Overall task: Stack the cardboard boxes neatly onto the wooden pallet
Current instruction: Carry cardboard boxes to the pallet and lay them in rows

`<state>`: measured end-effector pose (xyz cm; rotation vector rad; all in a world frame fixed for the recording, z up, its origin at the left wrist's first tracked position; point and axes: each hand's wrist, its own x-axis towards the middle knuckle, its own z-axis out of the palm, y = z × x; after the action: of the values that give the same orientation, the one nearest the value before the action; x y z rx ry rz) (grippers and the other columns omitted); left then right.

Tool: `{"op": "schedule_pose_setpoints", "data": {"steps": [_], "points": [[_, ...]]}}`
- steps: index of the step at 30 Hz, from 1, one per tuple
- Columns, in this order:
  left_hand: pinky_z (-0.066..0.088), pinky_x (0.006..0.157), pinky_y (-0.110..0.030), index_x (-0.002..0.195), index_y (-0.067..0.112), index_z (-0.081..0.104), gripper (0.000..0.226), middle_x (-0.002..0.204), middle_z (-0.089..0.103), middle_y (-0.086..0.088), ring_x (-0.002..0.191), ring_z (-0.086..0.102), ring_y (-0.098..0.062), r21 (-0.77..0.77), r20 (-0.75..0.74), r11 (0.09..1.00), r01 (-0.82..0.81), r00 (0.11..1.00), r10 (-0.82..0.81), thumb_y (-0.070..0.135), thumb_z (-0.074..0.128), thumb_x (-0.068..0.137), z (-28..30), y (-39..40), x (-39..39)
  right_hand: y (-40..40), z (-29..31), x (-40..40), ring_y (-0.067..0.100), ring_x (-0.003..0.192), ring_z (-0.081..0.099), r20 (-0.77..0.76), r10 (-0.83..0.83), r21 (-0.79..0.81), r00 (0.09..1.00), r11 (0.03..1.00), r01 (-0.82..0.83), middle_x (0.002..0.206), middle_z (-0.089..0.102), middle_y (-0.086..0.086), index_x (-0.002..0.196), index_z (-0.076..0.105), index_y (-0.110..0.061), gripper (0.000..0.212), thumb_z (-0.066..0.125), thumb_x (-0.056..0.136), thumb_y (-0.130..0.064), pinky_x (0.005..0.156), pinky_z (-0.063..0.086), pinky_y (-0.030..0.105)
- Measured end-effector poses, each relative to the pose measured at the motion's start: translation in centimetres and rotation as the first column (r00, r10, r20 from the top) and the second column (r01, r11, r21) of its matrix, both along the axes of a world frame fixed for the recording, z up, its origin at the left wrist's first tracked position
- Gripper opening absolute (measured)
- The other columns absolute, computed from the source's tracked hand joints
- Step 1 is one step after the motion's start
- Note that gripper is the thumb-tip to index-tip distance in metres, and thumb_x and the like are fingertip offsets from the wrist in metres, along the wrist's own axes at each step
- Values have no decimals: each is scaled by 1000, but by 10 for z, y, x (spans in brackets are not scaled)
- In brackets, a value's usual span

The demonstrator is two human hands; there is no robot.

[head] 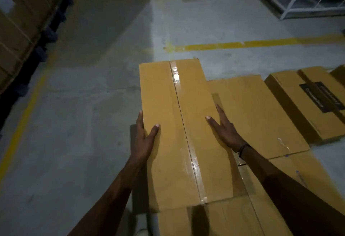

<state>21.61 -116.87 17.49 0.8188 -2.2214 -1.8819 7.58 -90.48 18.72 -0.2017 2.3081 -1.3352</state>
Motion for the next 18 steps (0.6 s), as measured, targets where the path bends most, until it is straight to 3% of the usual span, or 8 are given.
{"op": "schedule_pose_setpoints", "data": {"steps": [5,8,15,18], "points": [[20,118,-36,166,36,1,85,174,8,10,157,16,-16,-41,28,999,-1,1000,2,45,58,103,-43,1,-13,-2,-46,-12,20,159,17,24,-6,8,1000,1000,6,174,11,-9,167,7,-41,79,51,103,-57,115,19,32],[22,114,-33,166,33,0,84,173,11,9,150,21,-9,-37,53,999,13,999,-11,42,56,104,-58,3,-15,0,-66,-14,21,160,16,39,-3,24,999,1000,2,175,10,-10,166,5,-42,81,50,101,-60,119,19,36],[24,121,-39,166,38,1,83,172,16,10,151,25,-11,-8,53,1000,25,998,-24,48,55,104,-66,7,-14,2,-79,-15,19,159,16,42,-26,27,999,999,25,175,12,-10,166,7,-43,78,50,103,-60,120,19,38],[31,122,-59,163,44,4,90,169,24,10,152,34,-20,0,75,1000,14,997,-14,69,56,94,-66,12,2,8,-71,-1,9,151,23,101,-33,-5,994,999,34,169,20,-16,165,11,-43,75,50,104,-58,117,22,35]]}}
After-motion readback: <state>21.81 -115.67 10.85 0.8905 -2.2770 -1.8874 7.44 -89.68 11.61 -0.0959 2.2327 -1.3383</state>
